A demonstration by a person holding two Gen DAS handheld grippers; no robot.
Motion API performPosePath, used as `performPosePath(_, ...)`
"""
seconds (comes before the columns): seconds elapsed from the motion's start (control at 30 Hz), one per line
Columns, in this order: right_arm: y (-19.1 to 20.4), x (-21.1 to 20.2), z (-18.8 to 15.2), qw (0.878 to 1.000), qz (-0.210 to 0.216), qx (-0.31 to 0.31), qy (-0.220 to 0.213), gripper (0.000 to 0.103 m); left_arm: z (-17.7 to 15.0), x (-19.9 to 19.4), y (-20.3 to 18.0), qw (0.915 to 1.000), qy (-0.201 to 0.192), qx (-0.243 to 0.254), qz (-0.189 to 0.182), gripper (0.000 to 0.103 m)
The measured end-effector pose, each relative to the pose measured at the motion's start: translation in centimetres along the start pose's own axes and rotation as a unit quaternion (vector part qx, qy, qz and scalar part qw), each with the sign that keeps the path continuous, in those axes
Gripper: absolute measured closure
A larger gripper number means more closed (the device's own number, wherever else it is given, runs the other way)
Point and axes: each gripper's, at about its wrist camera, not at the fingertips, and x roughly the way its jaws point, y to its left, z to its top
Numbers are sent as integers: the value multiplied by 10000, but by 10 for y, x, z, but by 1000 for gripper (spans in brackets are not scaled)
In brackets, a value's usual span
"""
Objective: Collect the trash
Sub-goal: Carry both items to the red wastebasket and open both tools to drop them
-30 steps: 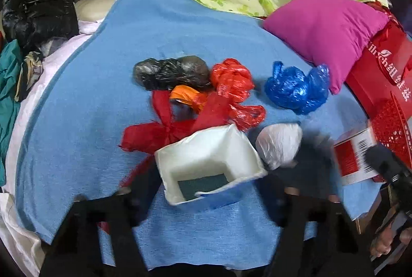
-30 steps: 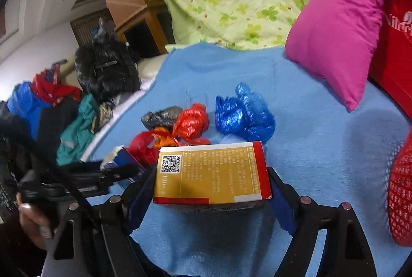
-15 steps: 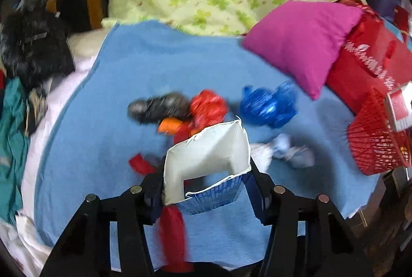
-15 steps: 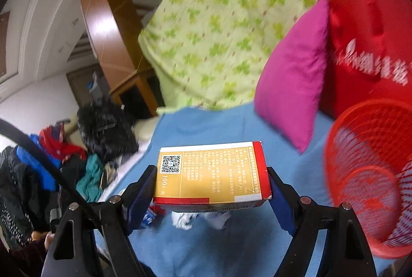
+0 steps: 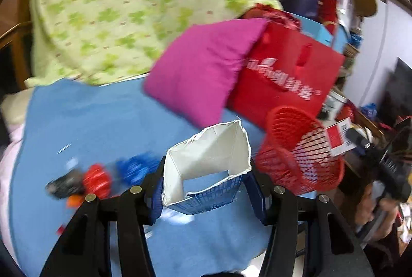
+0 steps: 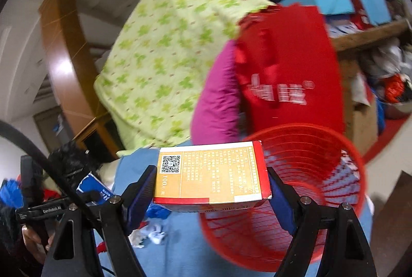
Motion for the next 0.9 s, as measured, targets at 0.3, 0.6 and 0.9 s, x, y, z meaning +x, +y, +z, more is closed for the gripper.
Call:
performPosePath(0.3,-56,-5,4,9981,-242,559,66,18,48,68,-107,9936,136,822,-763,39)
performPosePath(0.6,-71,-10,0,9969,-286,724,120,15,41,92,-123,9929,327,867,-743,26)
performPosePath(0.9,-14,-21,-2,9999,119,6,-58,15,12,17,-10,9981,-80,428,435,24)
